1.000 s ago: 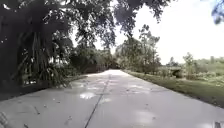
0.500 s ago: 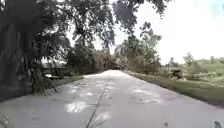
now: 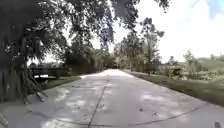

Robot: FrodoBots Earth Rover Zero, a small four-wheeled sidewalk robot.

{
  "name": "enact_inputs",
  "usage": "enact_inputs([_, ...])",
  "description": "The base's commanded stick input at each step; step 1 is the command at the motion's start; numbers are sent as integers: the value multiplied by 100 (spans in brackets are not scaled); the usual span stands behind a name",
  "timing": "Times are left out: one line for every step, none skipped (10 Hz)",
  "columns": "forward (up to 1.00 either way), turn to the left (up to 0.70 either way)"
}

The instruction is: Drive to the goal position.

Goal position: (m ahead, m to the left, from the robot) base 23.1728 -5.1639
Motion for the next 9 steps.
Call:
enact_inputs([100,0])
enact_inputs([100,0])
enact_inputs([100,0])
enact_inputs([100,0])
enact_inputs([100,0])
enact_inputs([100,0])
enact_inputs([100,0])
enact_inputs([100,0])
enact_inputs([100,0])
